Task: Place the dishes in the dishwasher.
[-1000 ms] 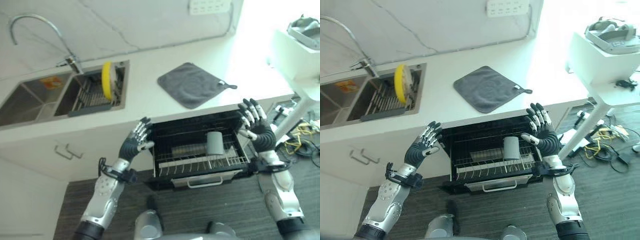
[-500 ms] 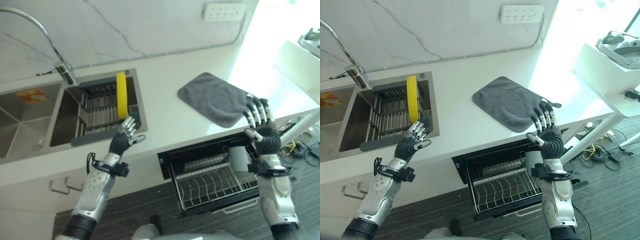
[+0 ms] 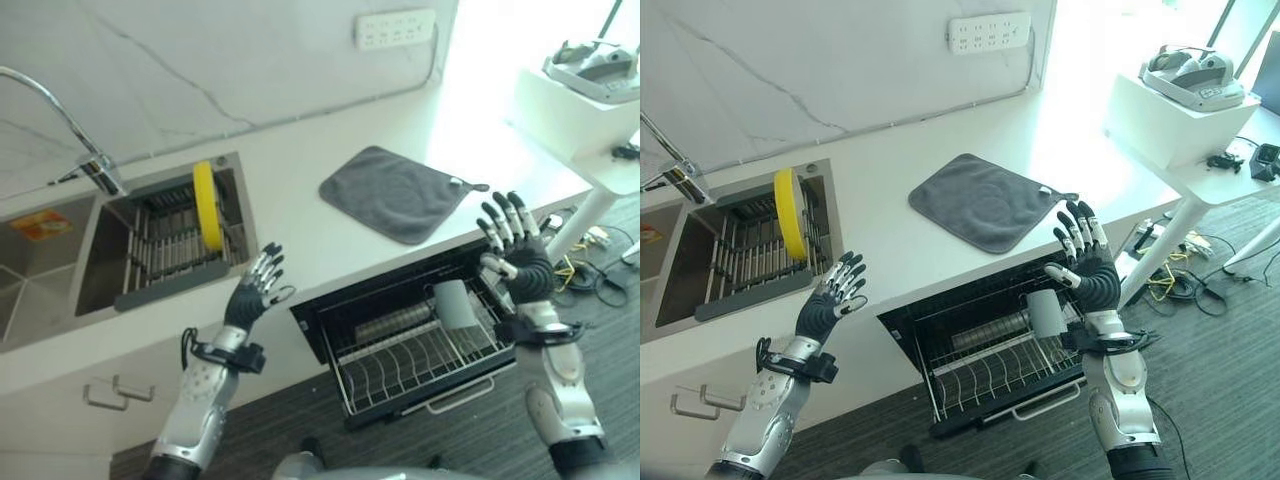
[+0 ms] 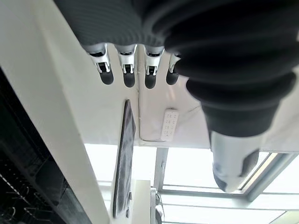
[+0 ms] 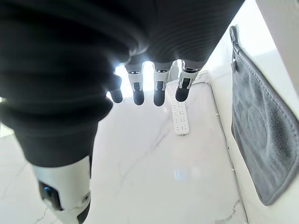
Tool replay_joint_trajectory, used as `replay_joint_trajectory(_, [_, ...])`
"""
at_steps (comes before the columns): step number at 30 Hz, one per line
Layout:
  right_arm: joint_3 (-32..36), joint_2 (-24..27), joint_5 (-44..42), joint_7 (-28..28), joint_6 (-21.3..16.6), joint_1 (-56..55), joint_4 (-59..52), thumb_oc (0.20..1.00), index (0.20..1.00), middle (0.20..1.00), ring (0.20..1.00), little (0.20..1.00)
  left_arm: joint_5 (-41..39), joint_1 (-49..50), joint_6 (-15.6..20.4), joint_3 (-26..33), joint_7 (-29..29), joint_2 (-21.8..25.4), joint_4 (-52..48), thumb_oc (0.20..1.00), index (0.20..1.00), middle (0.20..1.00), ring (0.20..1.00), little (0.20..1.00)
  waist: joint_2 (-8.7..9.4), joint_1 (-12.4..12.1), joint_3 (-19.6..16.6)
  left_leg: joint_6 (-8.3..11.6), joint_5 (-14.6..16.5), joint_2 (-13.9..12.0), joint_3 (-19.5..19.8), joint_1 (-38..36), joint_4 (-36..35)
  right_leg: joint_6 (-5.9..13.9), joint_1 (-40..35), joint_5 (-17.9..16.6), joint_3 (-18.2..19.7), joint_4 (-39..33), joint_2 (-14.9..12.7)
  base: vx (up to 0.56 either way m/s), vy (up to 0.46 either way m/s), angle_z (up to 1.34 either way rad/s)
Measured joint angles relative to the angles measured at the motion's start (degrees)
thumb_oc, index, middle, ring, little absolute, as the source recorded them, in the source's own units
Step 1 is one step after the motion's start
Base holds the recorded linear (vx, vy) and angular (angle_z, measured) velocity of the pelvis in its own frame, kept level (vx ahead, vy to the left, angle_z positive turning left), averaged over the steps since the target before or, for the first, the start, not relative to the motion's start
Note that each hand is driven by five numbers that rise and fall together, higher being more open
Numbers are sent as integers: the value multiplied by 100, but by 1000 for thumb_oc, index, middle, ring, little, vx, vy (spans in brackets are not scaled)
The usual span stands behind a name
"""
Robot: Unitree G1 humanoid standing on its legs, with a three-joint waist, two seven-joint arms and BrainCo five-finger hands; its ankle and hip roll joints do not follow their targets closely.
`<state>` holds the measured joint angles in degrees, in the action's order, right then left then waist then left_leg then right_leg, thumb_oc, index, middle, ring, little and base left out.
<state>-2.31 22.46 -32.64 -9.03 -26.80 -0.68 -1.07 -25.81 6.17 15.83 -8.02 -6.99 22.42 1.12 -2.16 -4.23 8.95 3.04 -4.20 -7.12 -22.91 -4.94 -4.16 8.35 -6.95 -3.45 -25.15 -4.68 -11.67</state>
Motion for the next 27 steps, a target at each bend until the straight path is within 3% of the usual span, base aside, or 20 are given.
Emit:
replay_joint_trajectory(2, [1,0,6,5,5,-34,0,1000,1000,1000,1000,1000,-2,1,0,31,-20,-1,-2,1000,1000,1000,1000,1000,-3,-10,-2,2,-1,6,59,16,37,45,-20,40,-21,-1,3,12,-10,12])
replay_joint_trajectory(3, [-11,-9,11,16,8,-25,12,1000,1000,1000,1000,1000,-3,-4,0,46,-75,-5,-5,1000,1000,1000,1000,1000,31,-34,8,28,13,2,337,177,323,-7,31,166,139,60,-13,-28,119,-8])
replay_joint_trajectory(5, [-101,12,13,43,26,17,72,1000,1000,1000,1000,1000,-5,65,5,51,-171,-25,-3,1000,1000,1000,1000,1000,318,-265,34,-34,97,135,1630,771,1672,-273,258,282,896,254,-227,-46,276,-78])
replay_joint_trajectory(6, [-101,107,11,79,24,104,51,1000,1000,1000,1000,1000,-5,124,7,42,-251,-56,13,1000,1000,1000,1000,1000,278,-311,16,-75,401,101,1952,852,2042,-136,221,184,1036,313,-268,-22,414,-99])
replay_joint_trajectory(7, [-31,202,8,129,9,119,30,1000,1000,1000,1000,1000,-9,75,12,11,-349,-72,19,1000,1000,1000,1000,1000,146,-200,-65,-59,521,-32,1796,757,1947,-46,206,174,1035,401,-230,-6,447,-34])
replay_joint_trajectory(9, [336,243,-5,266,-38,112,42,1000,1000,1000,1000,1000,-14,-424,76,-130,-553,-36,162,1000,1000,1000,1000,1000,70,239,-109,-109,926,-107,1144,571,1545,68,227,181,782,517,-307,12,447,44])
replay_joint_trajectory(10, [458,228,-6,329,-41,112,36,1000,1000,1000,1000,1000,-14,-614,74,-159,-570,-17,208,1000,1000,1000,1000,1000,62,310,-127,36,926,39,955,398,1105,127,352,151,781,608,-398,-6,416,27])
replay_joint_trajectory(11, [494,133,-9,381,-38,83,30,1000,1000,1000,1000,1000,-9,-723,48,-171,-569,16,237,1000,1000,1000,1000,1000,204,413,-81,-22,805,250,905,248,801,197,365,76,751,661,-638,-30,411,3])
replay_joint_trajectory(12, [539,-42,-19,466,-50,7,-60,1000,1000,1000,1000,1000,-1,-798,10,-245,-566,54,230,1000,1000,1000,1000,1000,292,465,-76,-89,750,405,805,198,701,264,359,16,703,733,-818,-31,230,8])
replay_joint_trajectory(15, [538,-295,-110,570,-259,-88,-368,1000,1000,1000,1000,1000,132,-681,-15,-337,-598,119,94,1000,1000,1000,1000,1000,303,493,-92,-353,534,838,706,-56,240,215,626,-302,383,1069,-1191,-93,271,-13])
replay_joint_trajectory(17, [503,-494,-108,572,-251,-4,-603,1000,1000,1000,1000,1000,231,-588,-92,-350,-537,283,128,1000,1000,1000,1000,1000,249,381,-25,-434,463,896,621,1,145,209,838,-594,250,1254,-1286,-144,85,-5])
replay_joint_trajectory(18, [439,-409,-101,649,-279,8,-667,1000,1000,1000,1000,1000,224,-601,-118,-303,-517,346,114,1000,1000,1000,1000,1000,123,325,17,-531,389,782,791,1,94,328,949,-262,269,1746,-1095,-167,-48,40])
replay_joint_trajectory(19, [415,-355,-98,693,-282,11,-666,1000,1000,1000,1000,1000,224,-623,-117,-306,-495,364,98,1000,1000,1000,1000,1000,96,269,31,-528,370,717,862,24,95,298,935,24,271,1980,-941,-137,-78,39])
replay_joint_trajectory(20, [415,-355,-98,693,-282,11,-666,1000,1000,1000,1000,1000,224,-623,-117,-306,-495,364,98,1000,1000,1000,1000,1000,96,269,31,-528,370,717,862,24,95,298,935,24,271,1980,-941,-53,-88,15])
replay_joint_trajectory(21, [346,-232,-98,747,-387,80,-602,1000,1000,1000,1000,1000,224,-561,-119,-297,-455,454,-33,1000,1000,1000,1000,1000,138,55,26,-514,367,699,866,80,98,298,881,184,87,1738,-789,-29,-71,5])
replay_joint_trajectory(25, [265,-220,-103,809,-423,454,-530,1000,1000,1000,1000,1000,222,-277,-134,-249,-437,551,-96,1000,1000,1000,1000,1000,175,-133,33,-364,266,680,921,95,94,258,305,184,-26,732,-542,-63,-122,5])
replay_joint_trajectory(27, [249,-218,-102,898,-482,565,-523,1000,1000,1000,1000,1000,222,-27,-155,-200,-504,443,-161,1000,1000,1000,1000,1000,93,-153,28,-212,164,488,909,76,-8,66,125,71,-88,292,-221,-80,-175,-6])
